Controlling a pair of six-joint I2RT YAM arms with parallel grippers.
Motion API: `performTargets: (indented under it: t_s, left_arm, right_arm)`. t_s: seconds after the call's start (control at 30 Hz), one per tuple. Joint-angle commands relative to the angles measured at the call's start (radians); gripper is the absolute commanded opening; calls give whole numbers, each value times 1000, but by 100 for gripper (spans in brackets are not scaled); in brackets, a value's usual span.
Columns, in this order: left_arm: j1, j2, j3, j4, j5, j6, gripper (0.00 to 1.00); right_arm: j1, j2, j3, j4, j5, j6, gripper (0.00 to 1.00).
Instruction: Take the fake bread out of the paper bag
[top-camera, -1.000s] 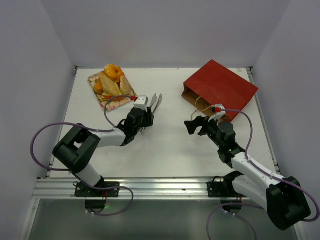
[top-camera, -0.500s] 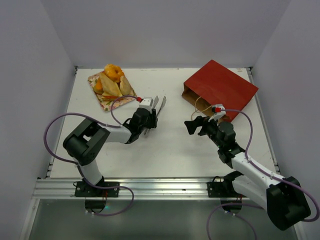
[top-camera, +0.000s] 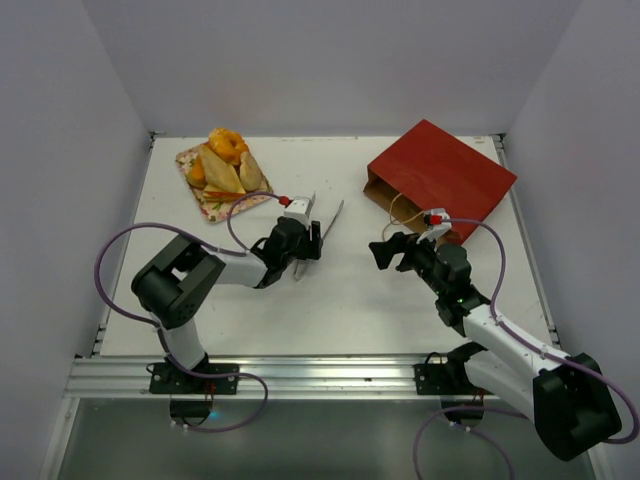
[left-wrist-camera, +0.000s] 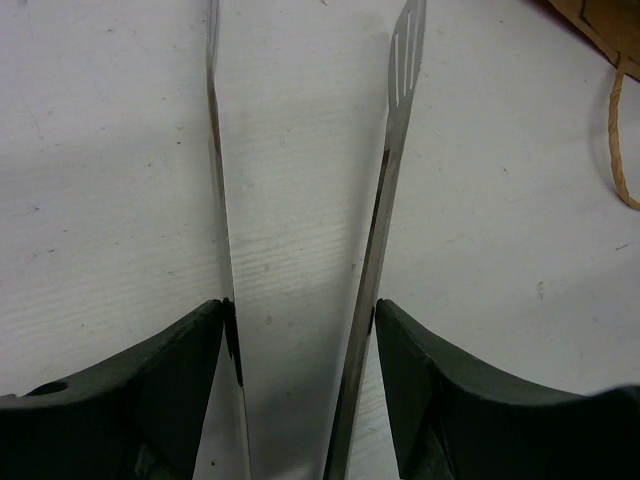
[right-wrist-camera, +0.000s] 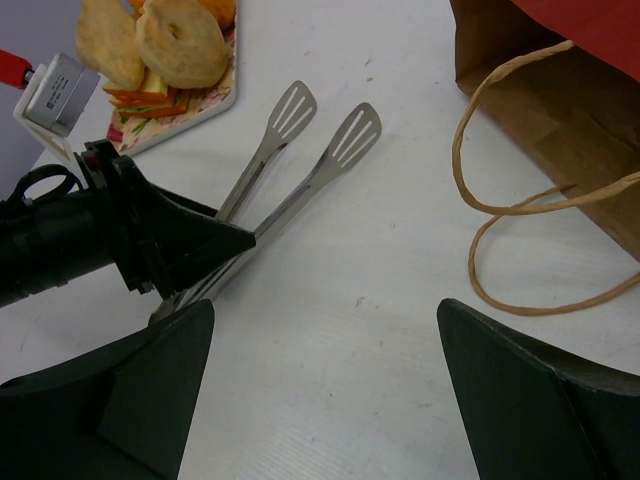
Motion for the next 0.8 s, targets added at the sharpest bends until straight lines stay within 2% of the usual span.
performTargets:
  t_s: [0.0, 0.27, 0.4, 0.43, 0.47, 0.53, 0.57, 0.77]
  left_arm:
    - [-6, -44, 18, 24, -7, 0, 66]
    - [-6, -56, 18, 12, 16, -3, 68]
    - [-7, -133, -37, 29, 23, -14, 70]
    - [-7, -173, -46, 21, 26, -14, 72]
    - [-7, -194, -57, 5, 32, -6, 81]
    - [-7, -266, -75, -35, 39, -1, 88]
    - [-7, -295, -106, -46, 36, 0, 98]
    - [-6, -597, -242, -163, -64, -9, 100]
  right_arm:
    - [4, -14, 9, 17, 32, -17, 99]
    - [4, -22, 6, 17, 37, -19, 99]
    - [4, -39, -2, 13, 35, -23, 99]
    - [4, -48, -3, 17, 30, -26, 99]
    - [4, -50, -8, 23, 6, -28, 99]
    - [4, -54, -5, 28, -8, -31, 99]
    - [4, -56, 1, 22, 12, -28, 99]
    - [4, -65, 24, -59, 86, -22, 99]
